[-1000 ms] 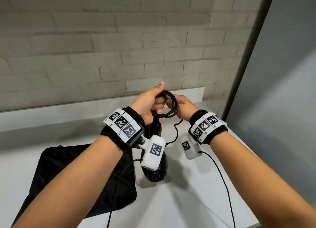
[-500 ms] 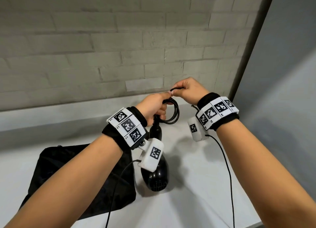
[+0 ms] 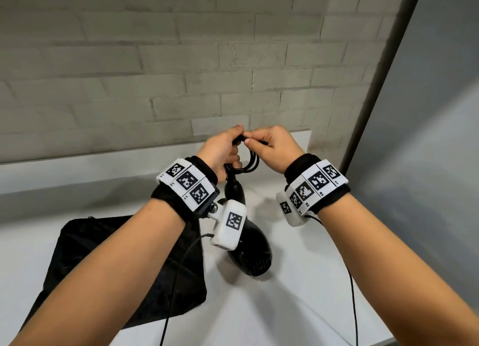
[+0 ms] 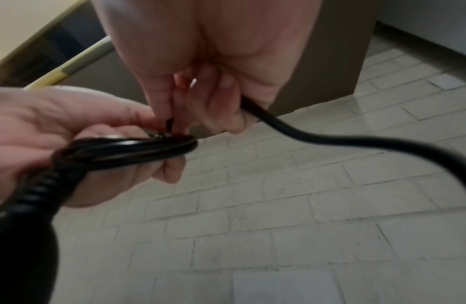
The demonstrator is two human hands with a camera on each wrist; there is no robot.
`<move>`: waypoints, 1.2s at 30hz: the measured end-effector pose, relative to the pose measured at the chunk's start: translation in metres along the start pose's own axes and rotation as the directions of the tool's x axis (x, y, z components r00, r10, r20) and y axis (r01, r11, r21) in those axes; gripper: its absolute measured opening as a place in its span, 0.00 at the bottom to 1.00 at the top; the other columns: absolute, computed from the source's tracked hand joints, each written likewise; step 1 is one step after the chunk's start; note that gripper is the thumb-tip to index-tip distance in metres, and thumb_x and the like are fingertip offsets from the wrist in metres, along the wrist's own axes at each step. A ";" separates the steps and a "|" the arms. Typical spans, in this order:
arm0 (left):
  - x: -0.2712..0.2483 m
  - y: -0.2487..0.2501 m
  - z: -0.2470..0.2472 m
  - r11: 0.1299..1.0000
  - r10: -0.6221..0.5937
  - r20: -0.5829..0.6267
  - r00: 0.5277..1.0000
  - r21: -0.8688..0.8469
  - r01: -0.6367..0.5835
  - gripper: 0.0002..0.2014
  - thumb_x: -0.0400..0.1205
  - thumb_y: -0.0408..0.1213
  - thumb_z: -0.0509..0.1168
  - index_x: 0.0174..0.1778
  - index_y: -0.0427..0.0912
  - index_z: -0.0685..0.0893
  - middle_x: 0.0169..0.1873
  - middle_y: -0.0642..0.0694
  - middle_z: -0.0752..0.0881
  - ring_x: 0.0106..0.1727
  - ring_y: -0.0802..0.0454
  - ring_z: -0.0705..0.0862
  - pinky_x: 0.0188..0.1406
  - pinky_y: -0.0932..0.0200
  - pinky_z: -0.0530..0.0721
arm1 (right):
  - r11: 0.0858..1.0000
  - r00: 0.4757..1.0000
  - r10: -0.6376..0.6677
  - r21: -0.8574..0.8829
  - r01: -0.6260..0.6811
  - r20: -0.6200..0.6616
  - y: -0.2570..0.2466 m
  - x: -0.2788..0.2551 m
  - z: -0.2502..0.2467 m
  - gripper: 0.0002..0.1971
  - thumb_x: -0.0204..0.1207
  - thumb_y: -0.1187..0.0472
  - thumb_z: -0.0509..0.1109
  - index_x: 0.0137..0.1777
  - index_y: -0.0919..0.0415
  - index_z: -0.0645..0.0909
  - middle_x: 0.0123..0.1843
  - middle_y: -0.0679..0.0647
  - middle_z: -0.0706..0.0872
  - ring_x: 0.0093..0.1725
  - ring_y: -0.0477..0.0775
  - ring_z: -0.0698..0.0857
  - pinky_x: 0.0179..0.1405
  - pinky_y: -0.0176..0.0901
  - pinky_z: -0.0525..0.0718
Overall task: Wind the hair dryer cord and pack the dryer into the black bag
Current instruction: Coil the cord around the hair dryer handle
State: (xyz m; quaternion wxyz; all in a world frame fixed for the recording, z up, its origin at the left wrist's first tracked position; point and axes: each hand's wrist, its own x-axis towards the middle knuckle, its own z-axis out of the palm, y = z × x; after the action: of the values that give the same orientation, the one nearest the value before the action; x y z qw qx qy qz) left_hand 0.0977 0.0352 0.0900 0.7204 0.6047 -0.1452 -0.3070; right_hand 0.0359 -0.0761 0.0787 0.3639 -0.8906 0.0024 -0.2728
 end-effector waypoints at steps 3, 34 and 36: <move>0.001 -0.007 0.001 1.000 -0.014 -0.022 1.000 -0.005 0.014 0.15 0.83 0.43 0.57 0.30 0.45 0.69 0.09 0.56 0.59 0.09 0.59 0.56 0.11 0.72 0.60 | 0.997 0.999 -0.016 -0.073 0.020 0.050 0.004 -0.002 0.002 0.13 0.76 0.66 0.65 0.59 0.67 0.83 0.48 0.56 0.88 0.40 0.34 0.83 0.47 0.26 0.77; -0.001 0.010 -0.006 0.968 0.030 -0.198 0.980 -0.239 -0.078 0.18 0.85 0.40 0.53 0.29 0.40 0.70 0.06 0.54 0.61 0.07 0.59 0.56 0.12 0.74 0.58 | 0.894 0.829 0.384 0.389 -0.223 -0.406 0.050 -0.003 0.011 0.07 0.79 0.65 0.61 0.40 0.61 0.77 0.34 0.57 0.81 0.29 0.45 0.82 0.31 0.36 0.81; 0.002 0.007 -0.002 0.975 0.029 -0.215 0.976 -0.211 -0.075 0.17 0.85 0.39 0.53 0.30 0.39 0.71 0.05 0.54 0.63 0.06 0.59 0.56 0.11 0.74 0.58 | 0.867 0.831 0.299 0.498 -0.031 -0.469 0.020 0.004 0.004 0.11 0.79 0.68 0.61 0.37 0.56 0.74 0.31 0.54 0.80 0.22 0.38 0.78 0.24 0.30 0.78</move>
State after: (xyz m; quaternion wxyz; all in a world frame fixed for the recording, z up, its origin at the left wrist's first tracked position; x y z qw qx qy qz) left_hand 0.1025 0.0365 0.0959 0.8015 0.5471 -0.0496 -0.2363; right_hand 0.0447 -0.0891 0.0650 0.5762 -0.6607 0.1161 -0.4670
